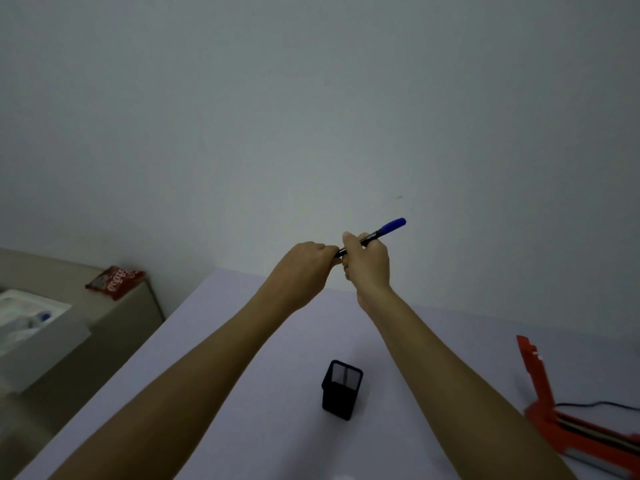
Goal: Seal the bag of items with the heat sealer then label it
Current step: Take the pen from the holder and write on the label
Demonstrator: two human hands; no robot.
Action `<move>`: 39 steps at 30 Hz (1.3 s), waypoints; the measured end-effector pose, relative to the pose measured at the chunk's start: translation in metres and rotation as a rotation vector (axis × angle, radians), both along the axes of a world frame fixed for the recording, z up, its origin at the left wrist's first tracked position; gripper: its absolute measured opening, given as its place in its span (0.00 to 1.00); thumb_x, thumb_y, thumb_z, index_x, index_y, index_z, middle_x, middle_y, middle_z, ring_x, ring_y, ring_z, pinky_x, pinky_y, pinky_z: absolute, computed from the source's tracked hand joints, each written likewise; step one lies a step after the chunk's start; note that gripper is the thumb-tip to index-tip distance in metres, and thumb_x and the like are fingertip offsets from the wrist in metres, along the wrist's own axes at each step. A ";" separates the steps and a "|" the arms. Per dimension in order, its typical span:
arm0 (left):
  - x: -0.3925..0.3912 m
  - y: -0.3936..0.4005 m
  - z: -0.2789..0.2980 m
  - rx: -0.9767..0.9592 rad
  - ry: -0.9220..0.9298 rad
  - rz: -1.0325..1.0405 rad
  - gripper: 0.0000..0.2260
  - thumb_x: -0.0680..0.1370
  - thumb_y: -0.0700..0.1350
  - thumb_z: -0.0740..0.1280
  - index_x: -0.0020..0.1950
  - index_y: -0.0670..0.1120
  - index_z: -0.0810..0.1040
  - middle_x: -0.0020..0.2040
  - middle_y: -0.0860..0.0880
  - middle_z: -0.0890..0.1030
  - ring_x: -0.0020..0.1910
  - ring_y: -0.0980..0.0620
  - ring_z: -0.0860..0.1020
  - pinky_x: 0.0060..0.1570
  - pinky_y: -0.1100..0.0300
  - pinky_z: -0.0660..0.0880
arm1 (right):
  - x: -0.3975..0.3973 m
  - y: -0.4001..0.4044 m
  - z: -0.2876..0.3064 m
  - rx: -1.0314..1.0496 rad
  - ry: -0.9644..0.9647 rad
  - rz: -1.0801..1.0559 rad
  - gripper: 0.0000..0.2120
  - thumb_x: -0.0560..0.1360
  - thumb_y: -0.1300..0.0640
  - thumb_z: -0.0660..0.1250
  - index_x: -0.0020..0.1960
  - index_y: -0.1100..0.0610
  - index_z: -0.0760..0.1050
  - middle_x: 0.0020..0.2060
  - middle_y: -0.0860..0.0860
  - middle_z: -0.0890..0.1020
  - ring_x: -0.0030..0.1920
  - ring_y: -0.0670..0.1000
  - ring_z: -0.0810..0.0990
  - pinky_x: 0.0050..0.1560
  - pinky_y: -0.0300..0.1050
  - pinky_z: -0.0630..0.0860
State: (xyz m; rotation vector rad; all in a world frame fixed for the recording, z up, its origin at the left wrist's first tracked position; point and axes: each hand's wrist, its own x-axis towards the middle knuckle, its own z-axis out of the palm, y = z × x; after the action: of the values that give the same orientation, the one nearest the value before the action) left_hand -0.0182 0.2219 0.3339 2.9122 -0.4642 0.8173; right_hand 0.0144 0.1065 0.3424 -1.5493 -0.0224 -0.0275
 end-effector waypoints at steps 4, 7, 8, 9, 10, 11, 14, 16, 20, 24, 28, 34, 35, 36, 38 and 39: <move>-0.012 -0.001 0.003 -0.087 0.092 -0.038 0.10 0.82 0.42 0.58 0.46 0.41 0.76 0.36 0.46 0.75 0.33 0.49 0.71 0.36 0.60 0.64 | -0.008 -0.002 -0.006 0.053 0.019 0.026 0.13 0.78 0.56 0.63 0.35 0.57 0.69 0.25 0.50 0.71 0.22 0.45 0.66 0.26 0.40 0.65; -0.019 0.002 0.003 -0.198 0.169 -0.104 0.12 0.83 0.45 0.58 0.43 0.42 0.76 0.34 0.48 0.77 0.31 0.51 0.73 0.34 0.61 0.68 | -0.013 -0.006 -0.010 0.082 0.016 0.048 0.14 0.78 0.56 0.63 0.34 0.56 0.68 0.23 0.48 0.70 0.22 0.45 0.65 0.25 0.39 0.64; -0.021 0.003 0.003 -0.253 0.209 -0.120 0.12 0.83 0.45 0.58 0.42 0.44 0.76 0.33 0.51 0.76 0.30 0.54 0.73 0.33 0.64 0.67 | -0.014 -0.009 -0.011 0.102 0.012 0.056 0.15 0.78 0.56 0.63 0.34 0.56 0.67 0.22 0.48 0.70 0.22 0.45 0.65 0.25 0.39 0.64; -0.023 0.004 0.003 -0.316 0.246 -0.137 0.12 0.83 0.46 0.58 0.42 0.46 0.76 0.31 0.54 0.75 0.29 0.57 0.72 0.32 0.67 0.66 | -0.015 -0.012 -0.013 0.131 0.001 0.067 0.15 0.78 0.57 0.63 0.34 0.56 0.66 0.22 0.48 0.70 0.22 0.45 0.64 0.24 0.38 0.64; -0.024 0.004 0.004 -0.375 0.283 -0.153 0.12 0.82 0.46 0.58 0.41 0.49 0.76 0.31 0.56 0.74 0.29 0.59 0.72 0.32 0.69 0.66 | -0.017 -0.014 -0.015 0.157 -0.014 0.085 0.15 0.78 0.57 0.63 0.34 0.56 0.66 0.22 0.48 0.70 0.21 0.45 0.64 0.24 0.38 0.64; -0.025 0.002 0.006 -0.418 0.317 -0.167 0.12 0.82 0.47 0.58 0.41 0.50 0.76 0.30 0.57 0.74 0.29 0.59 0.72 0.33 0.69 0.67 | -0.019 -0.014 -0.017 0.172 -0.029 0.105 0.16 0.79 0.57 0.63 0.34 0.56 0.65 0.22 0.48 0.70 0.21 0.45 0.64 0.23 0.37 0.64; -0.027 0.006 0.009 -0.489 0.422 -0.201 0.13 0.82 0.47 0.58 0.44 0.46 0.80 0.31 0.55 0.74 0.32 0.57 0.73 0.36 0.65 0.69 | -0.018 -0.017 -0.021 0.212 -0.038 0.089 0.16 0.79 0.58 0.63 0.34 0.56 0.64 0.21 0.47 0.70 0.21 0.44 0.64 0.22 0.36 0.62; -0.030 0.022 0.001 -0.561 0.495 -0.218 0.13 0.82 0.49 0.59 0.44 0.49 0.81 0.31 0.54 0.74 0.32 0.58 0.72 0.39 0.64 0.70 | -0.005 -0.034 -0.016 0.361 -0.022 -0.016 0.17 0.79 0.59 0.63 0.33 0.55 0.64 0.20 0.45 0.67 0.20 0.43 0.61 0.20 0.36 0.58; -0.041 0.065 -0.022 -0.642 0.487 -0.131 0.13 0.79 0.56 0.59 0.42 0.55 0.80 0.31 0.55 0.74 0.32 0.58 0.72 0.39 0.58 0.70 | 0.014 -0.071 -0.004 0.383 -0.116 -0.024 0.18 0.80 0.59 0.64 0.34 0.54 0.63 0.24 0.46 0.70 0.22 0.43 0.60 0.21 0.36 0.59; -0.040 0.055 -0.024 -0.595 0.434 -0.119 0.12 0.82 0.50 0.58 0.42 0.53 0.77 0.31 0.55 0.74 0.31 0.60 0.72 0.37 0.62 0.69 | 0.007 -0.055 -0.009 0.360 -0.107 0.033 0.18 0.80 0.58 0.64 0.33 0.54 0.61 0.23 0.45 0.72 0.22 0.44 0.61 0.22 0.36 0.59; -0.040 0.049 -0.025 -0.580 0.421 -0.103 0.11 0.82 0.48 0.58 0.42 0.52 0.76 0.31 0.55 0.74 0.31 0.60 0.72 0.35 0.64 0.66 | 0.006 -0.051 -0.015 0.365 -0.084 0.028 0.19 0.80 0.58 0.64 0.33 0.54 0.62 0.23 0.44 0.72 0.23 0.44 0.61 0.22 0.36 0.59; -0.032 0.049 -0.068 -0.824 0.218 0.043 0.08 0.79 0.51 0.65 0.49 0.51 0.82 0.29 0.50 0.77 0.31 0.57 0.75 0.34 0.73 0.69 | -0.006 -0.050 -0.030 0.305 -0.067 0.089 0.08 0.78 0.53 0.67 0.44 0.57 0.76 0.26 0.48 0.76 0.25 0.45 0.71 0.25 0.36 0.69; -0.031 0.049 -0.086 -0.860 0.191 0.079 0.08 0.79 0.50 0.64 0.51 0.50 0.82 0.32 0.51 0.79 0.33 0.58 0.76 0.36 0.72 0.71 | -0.009 -0.050 -0.038 0.314 -0.046 0.120 0.06 0.78 0.55 0.67 0.47 0.58 0.77 0.28 0.50 0.79 0.27 0.46 0.75 0.27 0.37 0.72; -0.032 0.049 -0.110 -0.892 0.192 0.118 0.08 0.80 0.49 0.63 0.53 0.49 0.81 0.35 0.52 0.80 0.35 0.58 0.77 0.38 0.71 0.72 | -0.013 -0.052 -0.051 0.314 -0.020 0.147 0.04 0.78 0.57 0.68 0.48 0.57 0.78 0.31 0.51 0.81 0.29 0.47 0.77 0.30 0.38 0.74; -0.041 0.047 -0.169 -0.960 0.235 0.221 0.08 0.82 0.48 0.60 0.54 0.47 0.77 0.38 0.52 0.81 0.37 0.57 0.78 0.39 0.69 0.73 | -0.022 -0.057 -0.084 0.309 0.039 0.171 0.03 0.77 0.60 0.68 0.45 0.55 0.79 0.35 0.52 0.83 0.33 0.48 0.80 0.33 0.39 0.75; -0.049 0.045 -0.201 -0.987 0.267 0.290 0.08 0.82 0.48 0.59 0.54 0.47 0.75 0.39 0.52 0.82 0.36 0.56 0.78 0.37 0.68 0.73 | -0.027 -0.060 -0.104 0.307 0.080 0.168 0.05 0.77 0.61 0.68 0.43 0.54 0.80 0.35 0.51 0.83 0.34 0.48 0.80 0.34 0.40 0.75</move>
State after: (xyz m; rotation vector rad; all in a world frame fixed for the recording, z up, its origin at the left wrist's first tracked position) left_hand -0.0668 0.2667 0.1332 2.1008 0.3232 0.4572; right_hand -0.0130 0.0464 0.2387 -1.2361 -0.0809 0.1575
